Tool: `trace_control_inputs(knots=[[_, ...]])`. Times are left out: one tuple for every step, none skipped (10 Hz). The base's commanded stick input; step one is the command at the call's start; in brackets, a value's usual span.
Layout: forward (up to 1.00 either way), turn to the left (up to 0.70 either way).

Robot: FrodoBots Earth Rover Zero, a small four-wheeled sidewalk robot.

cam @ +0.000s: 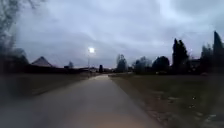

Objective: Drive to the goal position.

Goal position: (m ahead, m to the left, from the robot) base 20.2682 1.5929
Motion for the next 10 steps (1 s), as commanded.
trace_control_inputs(knots=[[1.00,0.04],[1.00,0.09],[1.00,0.29],[1.00,0.42],[1.00,0.44],[1.00,0.44],[1.00,0.04],[1.00,0.04],[1.00,0.04],[1.00,0.04]])
